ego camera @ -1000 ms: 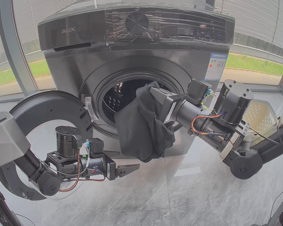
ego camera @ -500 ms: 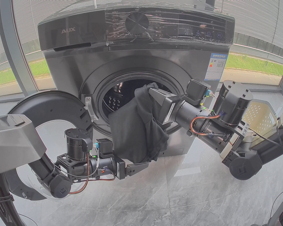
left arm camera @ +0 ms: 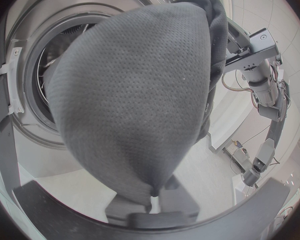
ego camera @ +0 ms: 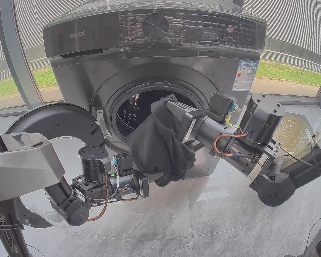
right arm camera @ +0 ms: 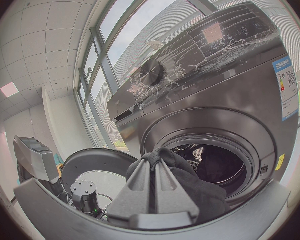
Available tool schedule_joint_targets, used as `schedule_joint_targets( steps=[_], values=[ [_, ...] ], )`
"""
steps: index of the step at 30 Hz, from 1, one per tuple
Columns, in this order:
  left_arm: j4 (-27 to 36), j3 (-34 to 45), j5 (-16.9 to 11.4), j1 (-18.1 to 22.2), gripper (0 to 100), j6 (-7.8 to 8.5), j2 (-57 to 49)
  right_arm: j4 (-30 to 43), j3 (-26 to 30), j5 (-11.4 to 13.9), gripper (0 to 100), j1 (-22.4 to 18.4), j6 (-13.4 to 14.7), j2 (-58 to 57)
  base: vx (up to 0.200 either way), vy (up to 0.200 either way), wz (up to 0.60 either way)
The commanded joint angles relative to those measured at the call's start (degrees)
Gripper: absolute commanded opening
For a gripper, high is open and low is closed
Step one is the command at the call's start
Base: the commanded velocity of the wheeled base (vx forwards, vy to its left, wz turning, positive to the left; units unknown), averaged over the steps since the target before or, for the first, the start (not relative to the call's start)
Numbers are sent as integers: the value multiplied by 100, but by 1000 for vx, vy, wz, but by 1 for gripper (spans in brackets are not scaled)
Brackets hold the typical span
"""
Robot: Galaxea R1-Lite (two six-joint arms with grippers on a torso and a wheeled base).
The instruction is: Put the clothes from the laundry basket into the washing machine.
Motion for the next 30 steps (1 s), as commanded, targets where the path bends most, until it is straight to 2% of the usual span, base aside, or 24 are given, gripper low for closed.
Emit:
schedule_joint_targets(
  steps=[1, 9, 10, 15, 18, 21, 23, 26, 30],
  values=[
    [-49, -18, 3, -79, 0, -5, 59, -4, 19, 1, 0, 3, 4, 15, 0, 0, 0],
    [-717, 501, 30, -114, 0, 21, -407, -4, 151, -69, 0, -137, -49, 190, 0, 0, 0],
    [-788, 624, 30, -114, 0, 47, -486, -4, 203, -69, 100, -146, -76, 208, 0, 0, 0],
    [-1341, 1292, 38, -106, 0, 100, -820, -162, 282, -87, 100, -190, -128, 384, 0, 0, 0],
    [-1341, 1415, 30, -97, 0, 188, -1004, -154, 397, -96, 100, -217, -137, 445, 0, 0, 0],
    [-1341, 1300, 30, -70, 0, 188, -987, -110, 476, -96, 100, -225, -155, 498, 0, 0, 0],
    [-1341, 1116, 109, -62, 0, 214, -978, -154, 529, -105, 100, -225, -190, 551, 0, 0, 0],
    [-1341, 791, 513, -44, 0, 179, -934, -101, 678, -105, 100, -357, -260, 560, 0, 0, 0],
    [-1341, 492, 777, -9, 0, 170, -908, -66, 959, -105, 100, -471, -366, 630, 0, 0, 0]
  ],
)
